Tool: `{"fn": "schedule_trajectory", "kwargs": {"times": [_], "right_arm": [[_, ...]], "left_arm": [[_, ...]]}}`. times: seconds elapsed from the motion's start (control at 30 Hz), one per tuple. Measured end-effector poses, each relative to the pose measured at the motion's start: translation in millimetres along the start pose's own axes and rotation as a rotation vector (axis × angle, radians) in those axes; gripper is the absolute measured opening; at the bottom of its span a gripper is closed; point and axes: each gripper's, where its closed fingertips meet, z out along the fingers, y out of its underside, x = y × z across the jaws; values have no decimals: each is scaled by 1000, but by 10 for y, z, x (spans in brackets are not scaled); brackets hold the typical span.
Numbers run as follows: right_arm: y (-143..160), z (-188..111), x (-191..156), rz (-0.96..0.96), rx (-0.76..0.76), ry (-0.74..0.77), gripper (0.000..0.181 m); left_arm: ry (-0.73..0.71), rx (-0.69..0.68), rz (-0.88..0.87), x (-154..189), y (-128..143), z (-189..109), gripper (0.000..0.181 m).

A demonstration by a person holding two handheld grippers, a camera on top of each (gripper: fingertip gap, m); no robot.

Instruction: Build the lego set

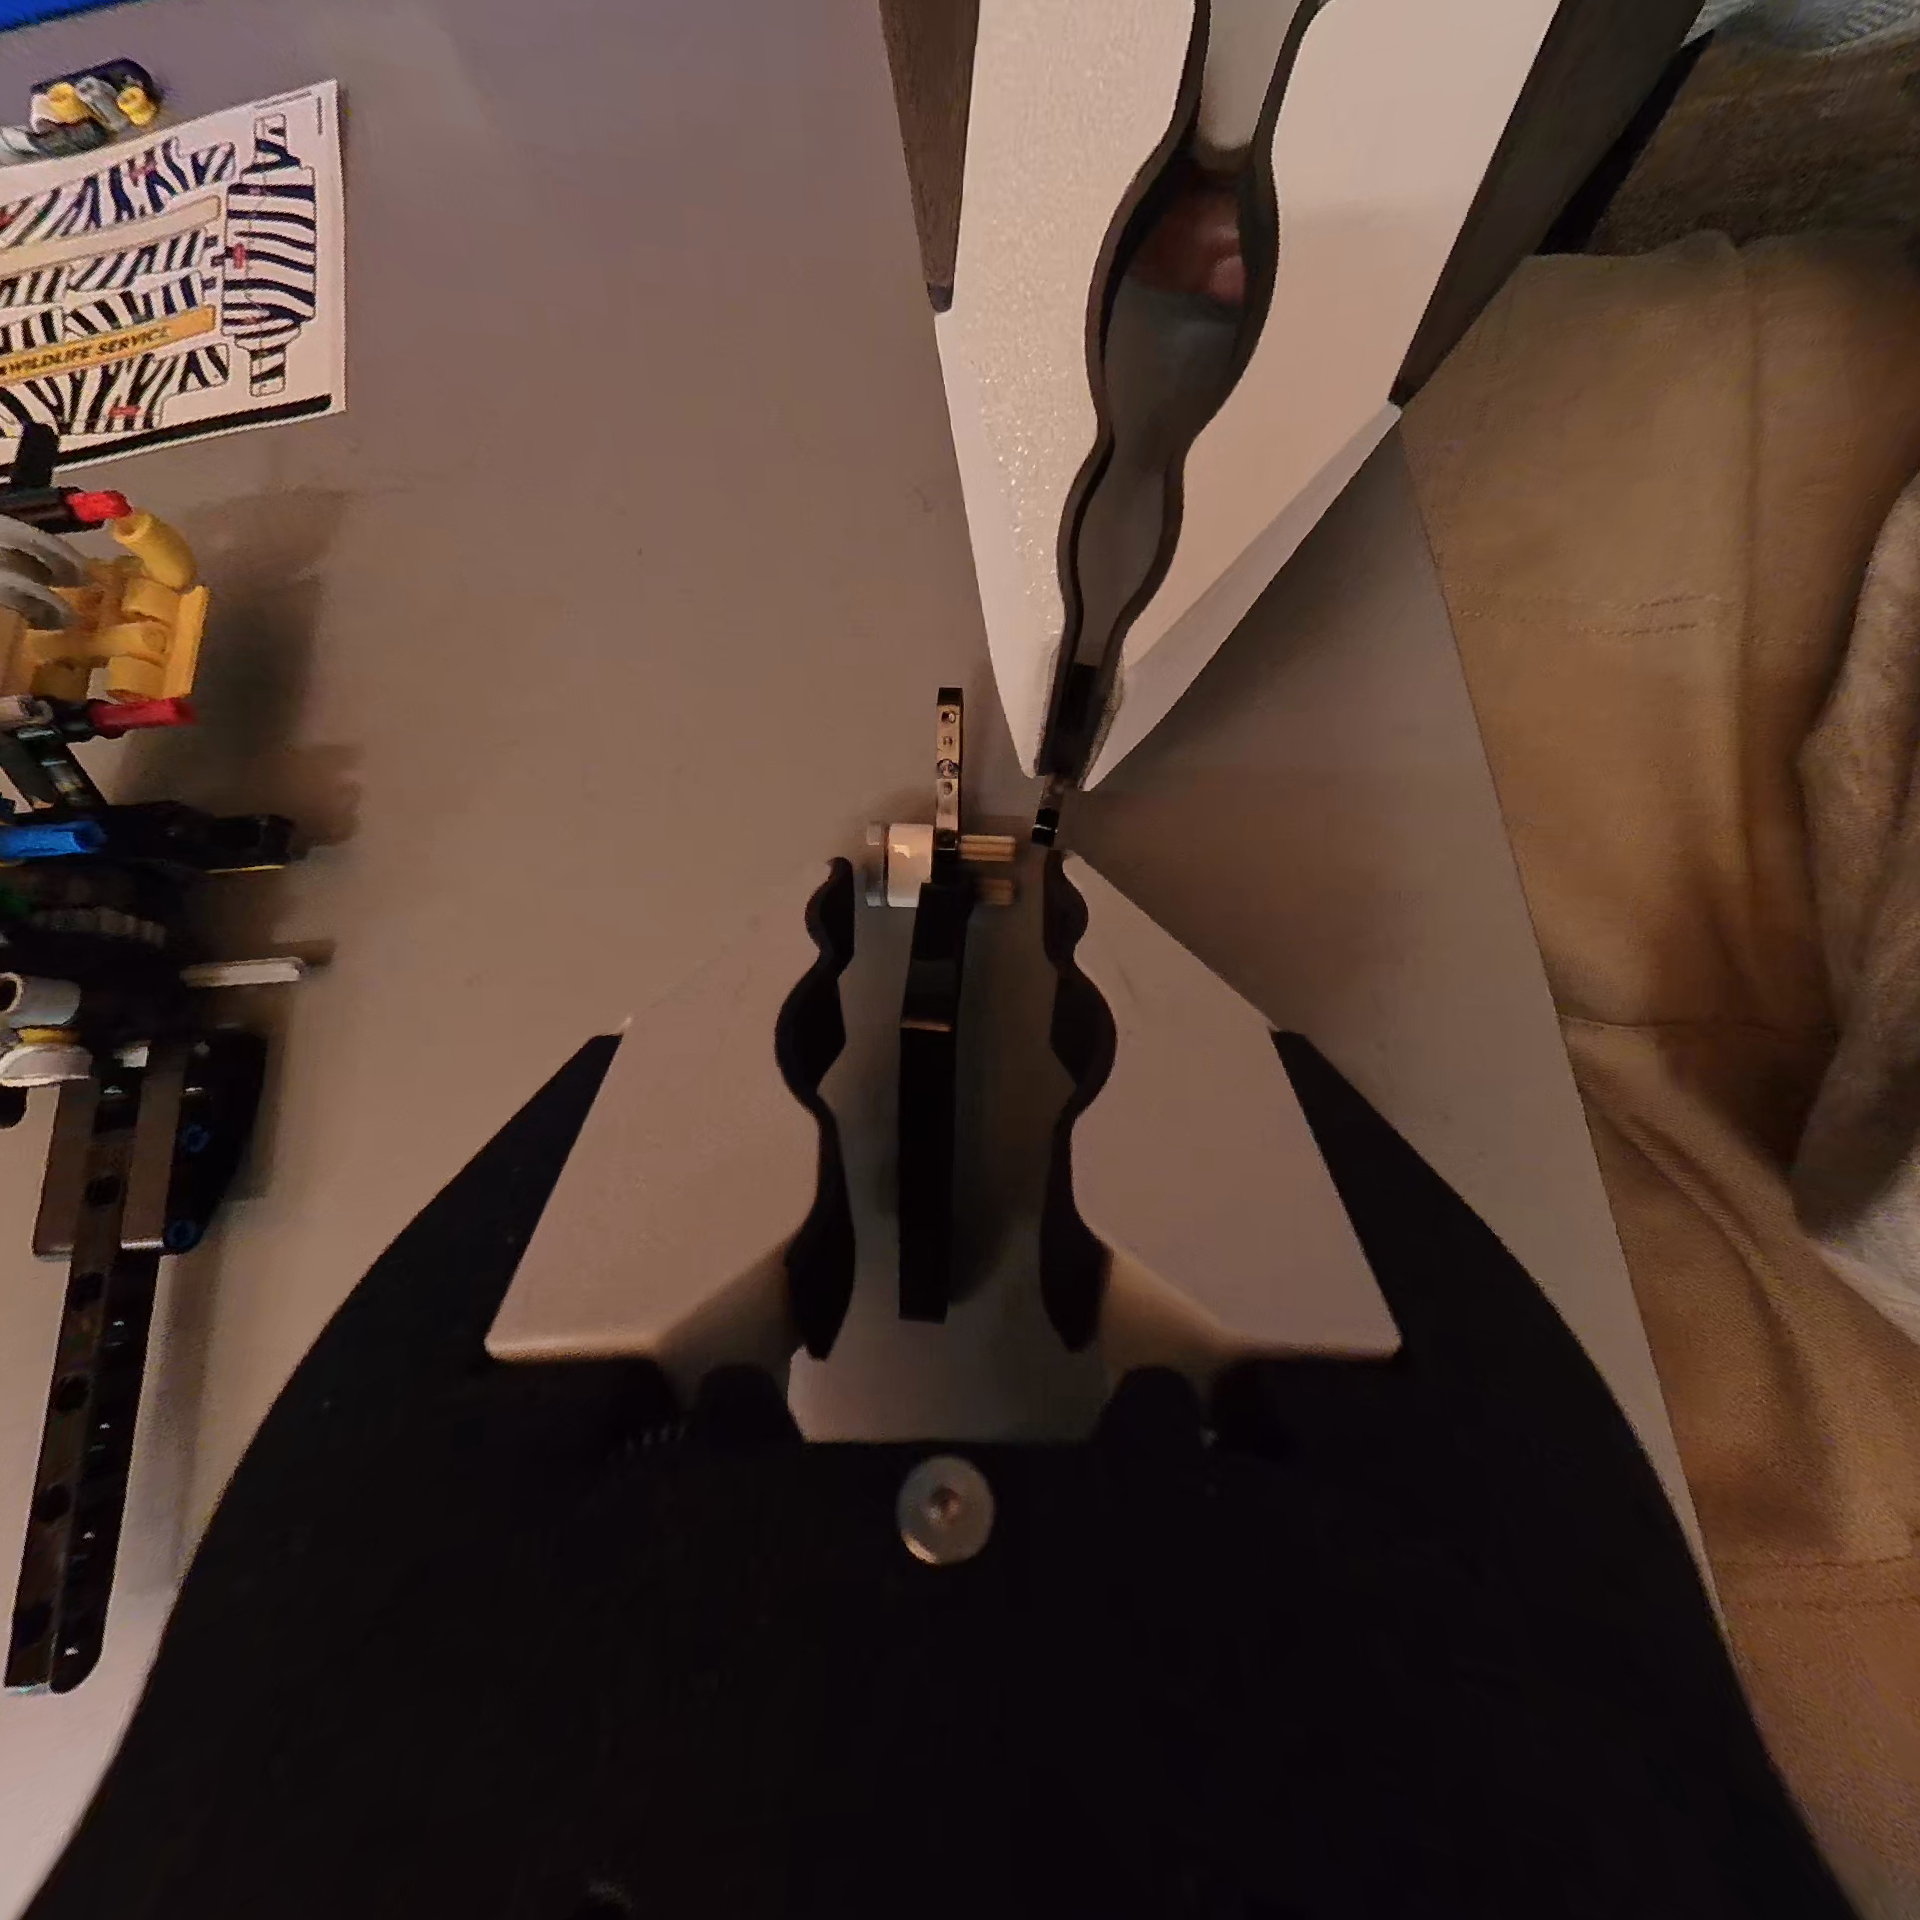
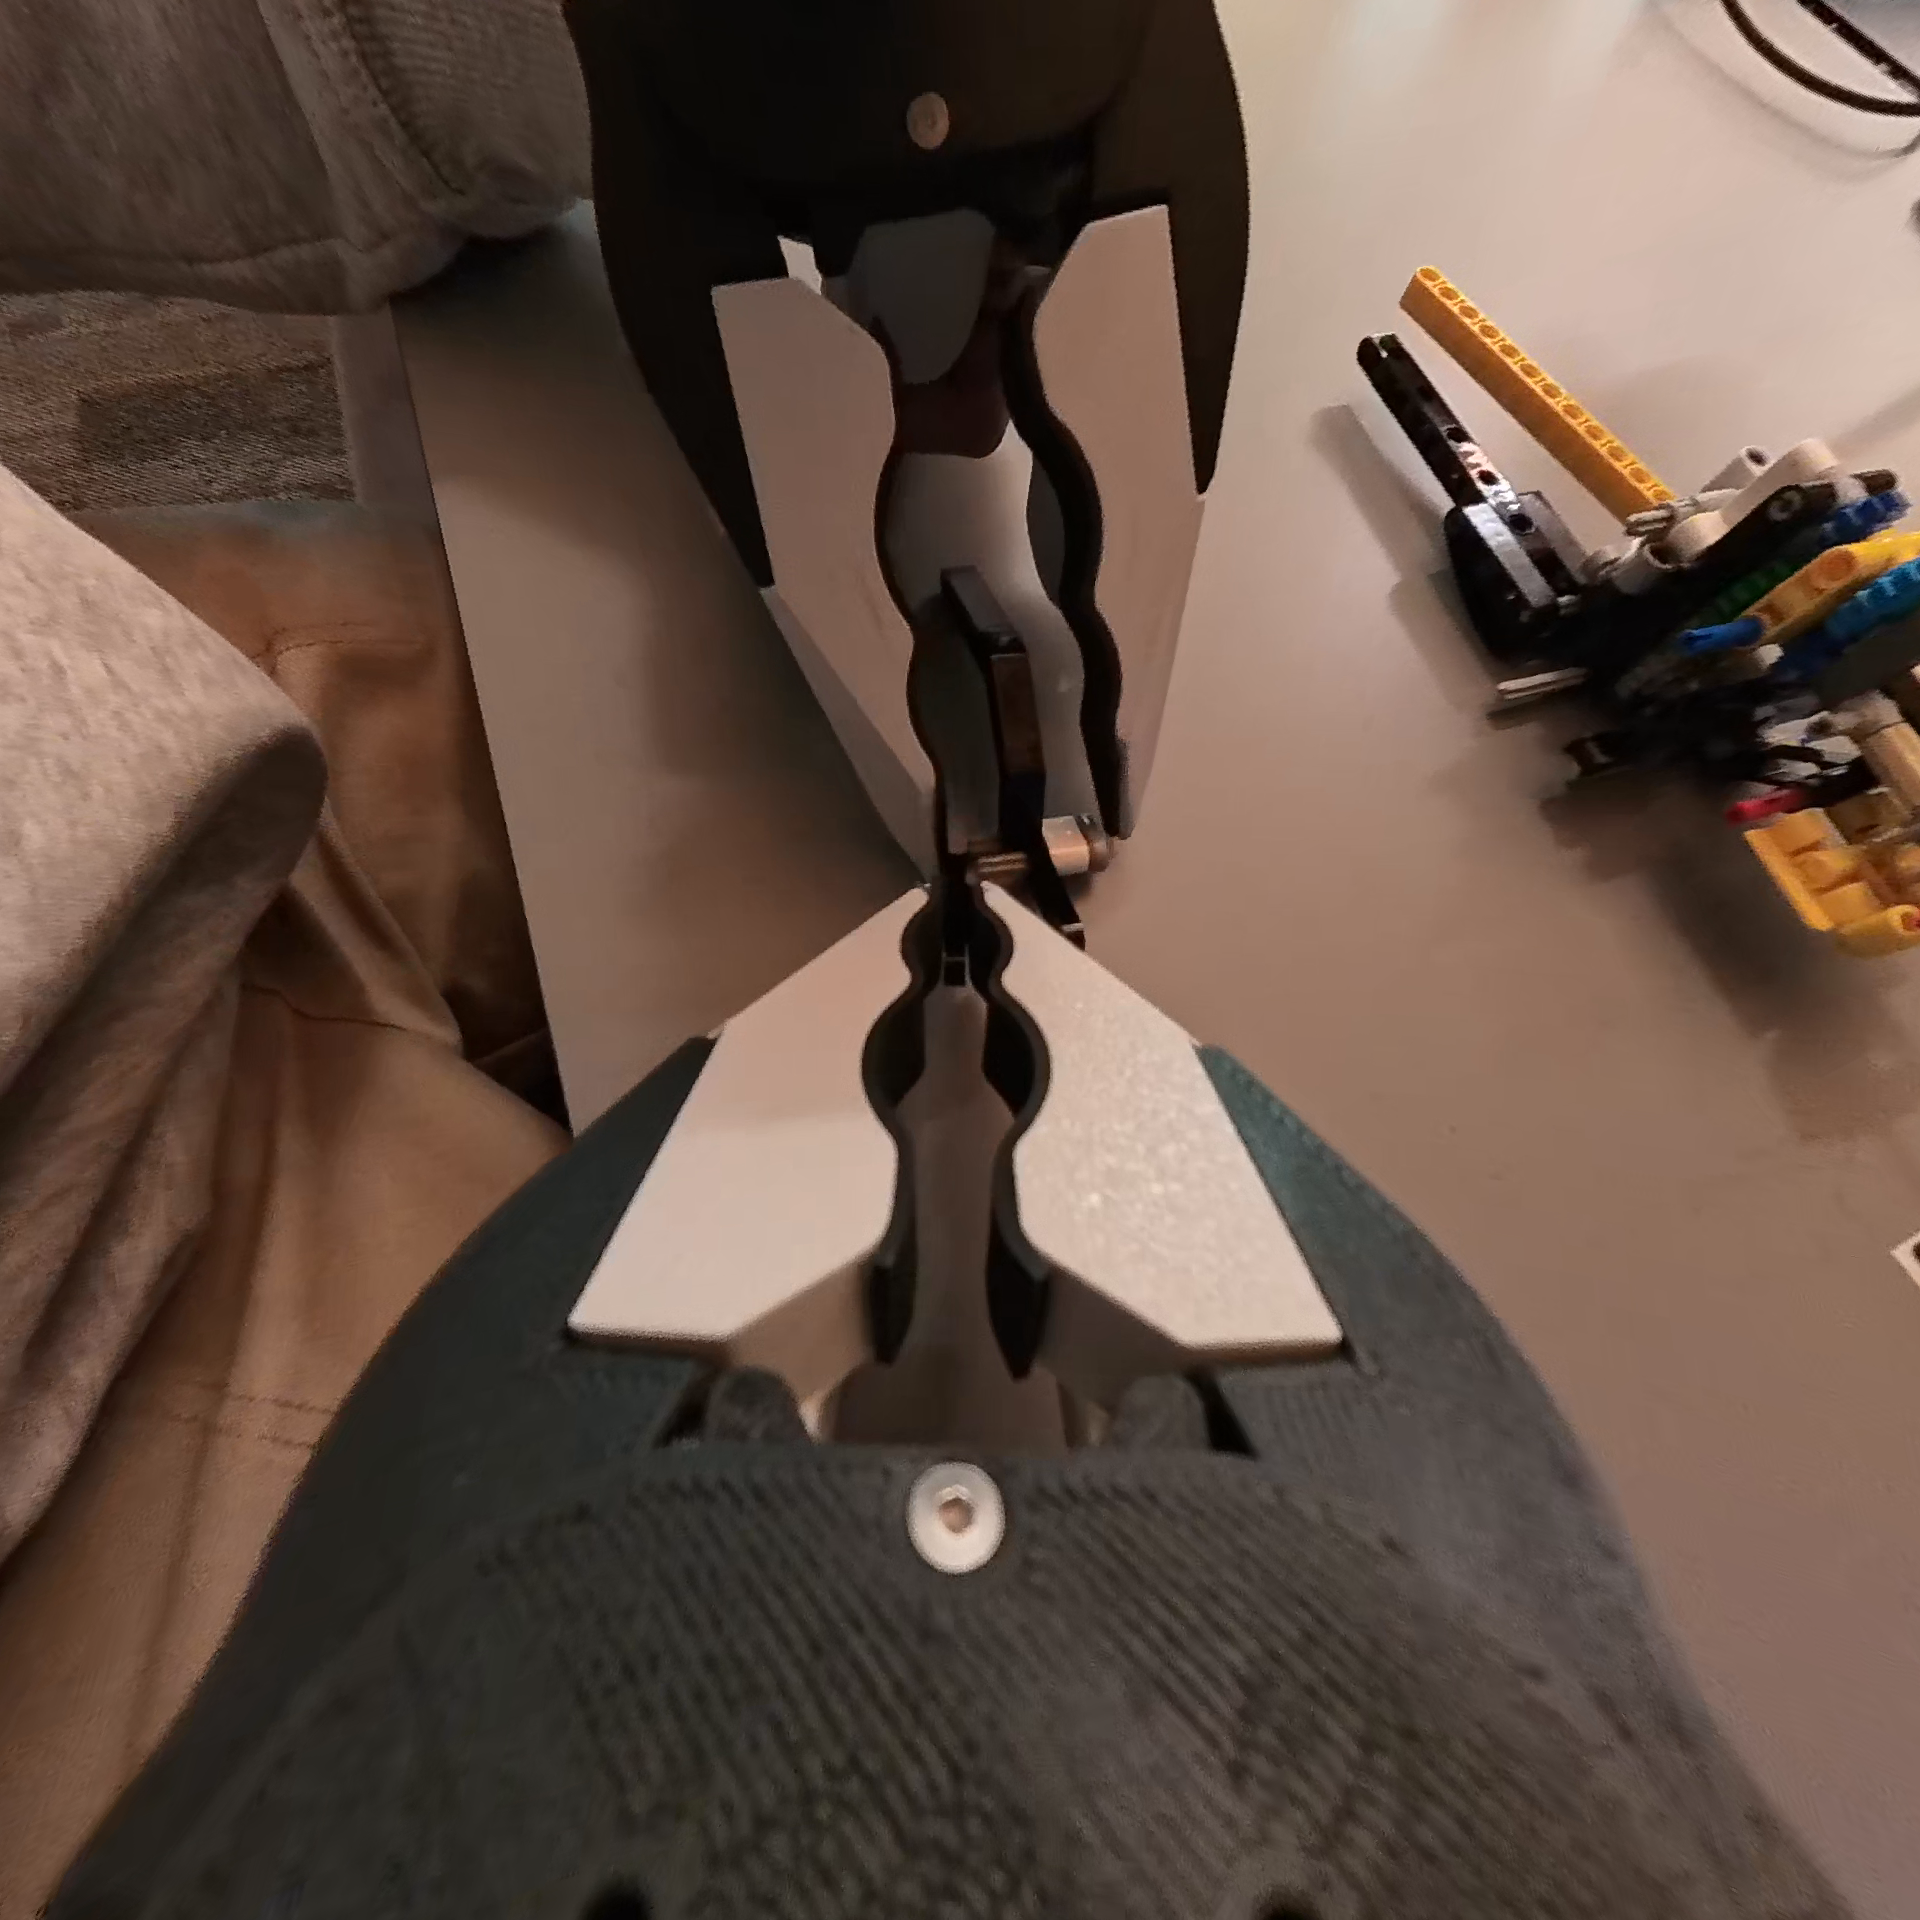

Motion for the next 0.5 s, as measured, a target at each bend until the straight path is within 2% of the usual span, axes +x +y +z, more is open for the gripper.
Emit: {"fn": "schedule_trajectory", "kwargs": {"times": [0.13, 0.5], "right_arm": [[46, 6, -12, 4, -25, -7, 2], [92, 30, -43, -16, -58, -8, 2]], "left_arm": [[19, -2, -16, 14, 6, -3, 45], [16, -2, -9, 19, 6, -3, 43]]}}
